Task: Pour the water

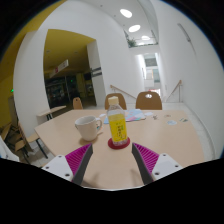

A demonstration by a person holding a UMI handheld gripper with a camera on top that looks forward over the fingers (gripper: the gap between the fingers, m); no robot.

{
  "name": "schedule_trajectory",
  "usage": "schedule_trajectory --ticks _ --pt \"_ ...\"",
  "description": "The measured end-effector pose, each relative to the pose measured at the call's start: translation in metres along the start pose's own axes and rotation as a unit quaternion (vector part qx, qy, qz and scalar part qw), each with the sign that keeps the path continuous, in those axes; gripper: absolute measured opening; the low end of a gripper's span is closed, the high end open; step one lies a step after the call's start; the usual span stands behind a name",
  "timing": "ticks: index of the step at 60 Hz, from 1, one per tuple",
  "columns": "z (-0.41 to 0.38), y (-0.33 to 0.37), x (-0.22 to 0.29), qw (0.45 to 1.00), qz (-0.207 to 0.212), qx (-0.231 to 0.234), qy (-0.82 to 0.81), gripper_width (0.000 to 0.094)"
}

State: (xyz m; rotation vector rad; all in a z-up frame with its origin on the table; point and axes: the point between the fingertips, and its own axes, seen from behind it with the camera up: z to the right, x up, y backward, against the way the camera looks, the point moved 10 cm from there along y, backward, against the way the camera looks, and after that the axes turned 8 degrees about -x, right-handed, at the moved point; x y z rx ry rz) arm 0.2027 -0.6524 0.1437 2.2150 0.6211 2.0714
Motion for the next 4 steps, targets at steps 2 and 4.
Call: schedule_trajectory --ticks 2,4 --pt "0.002 0.023 -0.010 1.000 0.003 0.005 -0.007 0.0856" --pt "-0.006 0.048 -0.013 1.000 0.003 0.007 -0.016 0.0854"
